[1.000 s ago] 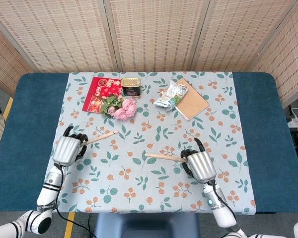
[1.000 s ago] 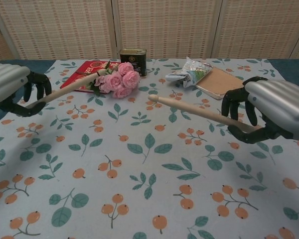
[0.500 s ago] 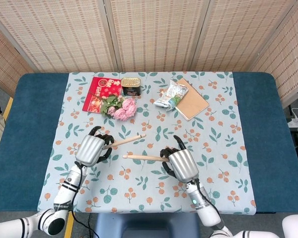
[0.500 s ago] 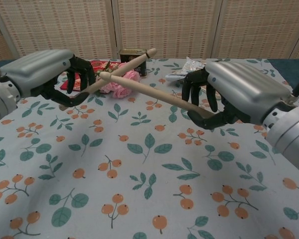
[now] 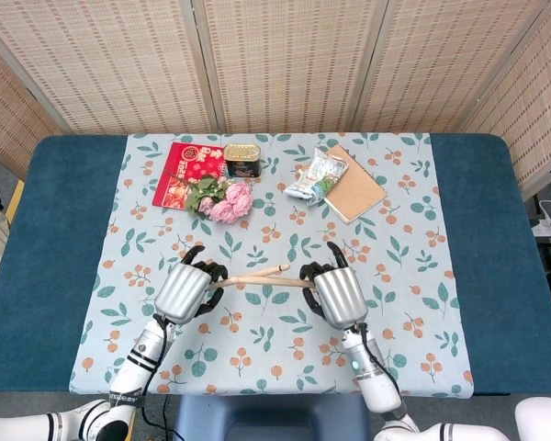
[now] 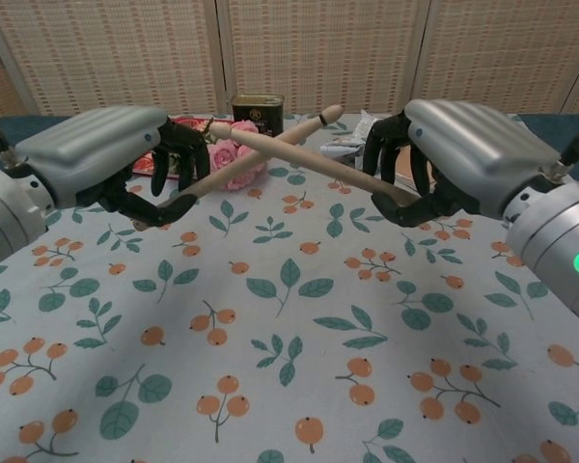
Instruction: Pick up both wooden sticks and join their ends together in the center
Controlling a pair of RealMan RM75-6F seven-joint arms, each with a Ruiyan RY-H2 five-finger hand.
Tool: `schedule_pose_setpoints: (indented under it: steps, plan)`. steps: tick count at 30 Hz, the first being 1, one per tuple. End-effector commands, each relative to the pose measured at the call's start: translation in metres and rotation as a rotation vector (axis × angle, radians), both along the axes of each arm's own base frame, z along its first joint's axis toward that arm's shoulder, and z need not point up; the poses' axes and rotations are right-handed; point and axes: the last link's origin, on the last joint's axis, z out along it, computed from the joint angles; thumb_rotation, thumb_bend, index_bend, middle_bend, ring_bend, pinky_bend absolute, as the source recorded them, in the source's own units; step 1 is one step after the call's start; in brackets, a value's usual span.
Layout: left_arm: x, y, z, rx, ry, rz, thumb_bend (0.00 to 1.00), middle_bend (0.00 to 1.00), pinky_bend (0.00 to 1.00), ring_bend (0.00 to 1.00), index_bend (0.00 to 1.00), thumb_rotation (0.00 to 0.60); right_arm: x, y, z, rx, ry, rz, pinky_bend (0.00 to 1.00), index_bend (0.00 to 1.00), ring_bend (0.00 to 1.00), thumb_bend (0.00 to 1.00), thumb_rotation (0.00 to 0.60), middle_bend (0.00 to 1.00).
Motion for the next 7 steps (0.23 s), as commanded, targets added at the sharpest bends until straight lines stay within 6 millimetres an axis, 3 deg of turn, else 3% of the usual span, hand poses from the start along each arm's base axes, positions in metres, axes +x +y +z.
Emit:
schedule_pose_setpoints:
  steps: [1,7]
  plan:
    - [-0.0001,0.0005,-0.0007,0.000,0.002,0.001,0.53,0.98,0.19,0.57,0.87,0.600,-0.0013,-0.0006,0.0000,0.002,-0.001,-0.005,0.13,1.00,0.63,0.44,0.600,0.88]
    - [-0.0013,0.0039,-0.0017,0.009,0.008,0.005,0.53,0.98,0.19,0.57,0.87,0.600,-0.0011,0.0017,-0.0008,0.007,0.008,0.006,0.13,1.00,0.63,0.44,0.600,0.88]
